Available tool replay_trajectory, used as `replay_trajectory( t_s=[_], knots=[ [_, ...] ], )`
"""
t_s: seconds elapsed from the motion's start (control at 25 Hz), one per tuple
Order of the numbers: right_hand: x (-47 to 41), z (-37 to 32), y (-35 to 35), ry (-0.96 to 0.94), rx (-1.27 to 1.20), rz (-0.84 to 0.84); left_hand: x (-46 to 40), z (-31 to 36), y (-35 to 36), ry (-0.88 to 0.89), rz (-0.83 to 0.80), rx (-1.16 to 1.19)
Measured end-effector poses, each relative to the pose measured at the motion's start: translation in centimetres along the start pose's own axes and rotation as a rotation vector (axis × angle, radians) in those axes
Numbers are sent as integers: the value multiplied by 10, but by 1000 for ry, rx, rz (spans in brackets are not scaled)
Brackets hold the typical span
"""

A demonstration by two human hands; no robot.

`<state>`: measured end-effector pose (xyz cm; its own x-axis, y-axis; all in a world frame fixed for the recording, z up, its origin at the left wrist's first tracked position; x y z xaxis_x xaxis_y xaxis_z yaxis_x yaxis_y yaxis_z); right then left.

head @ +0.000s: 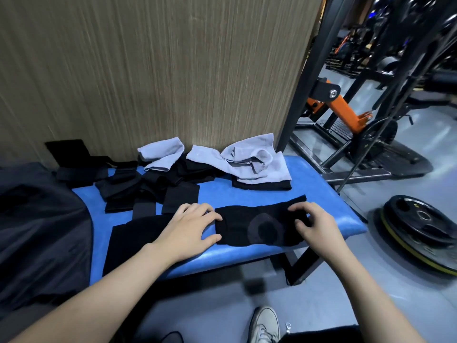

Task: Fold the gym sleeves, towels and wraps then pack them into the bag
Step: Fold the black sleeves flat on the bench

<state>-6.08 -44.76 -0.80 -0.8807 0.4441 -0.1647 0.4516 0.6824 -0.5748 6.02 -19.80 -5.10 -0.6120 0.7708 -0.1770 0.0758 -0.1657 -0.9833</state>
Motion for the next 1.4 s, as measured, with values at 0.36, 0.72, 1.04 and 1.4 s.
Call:
replay_trajectory(
  t_s=[0.36,0.72,1.04,1.4],
  knots=[
    [9,-68,94,-172,-62,-227,0,-1,3,-15,6,26],
    [2,-62,136,-43,-35,-355,0,-5,-5,-86,61,98],
    [-17,-33,67,-14,-24,-109,0,-2,-4,-62,32,57],
    [-19,-8,89,112,8,-313,-5,1,-4,-147,-1,73]
  ],
)
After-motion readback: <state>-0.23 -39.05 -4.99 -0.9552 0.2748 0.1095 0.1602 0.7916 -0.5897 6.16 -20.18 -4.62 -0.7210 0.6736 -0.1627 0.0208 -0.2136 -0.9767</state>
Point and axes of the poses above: each hand's wrist, its own x-axis away from the middle knuckle, its own y-axis out of the palm, z = x × y, the point moved 9 cm from there along -x, towards the middle knuckle, and after that the axes turned 13 degrees about -x, right-handed, at the moved point
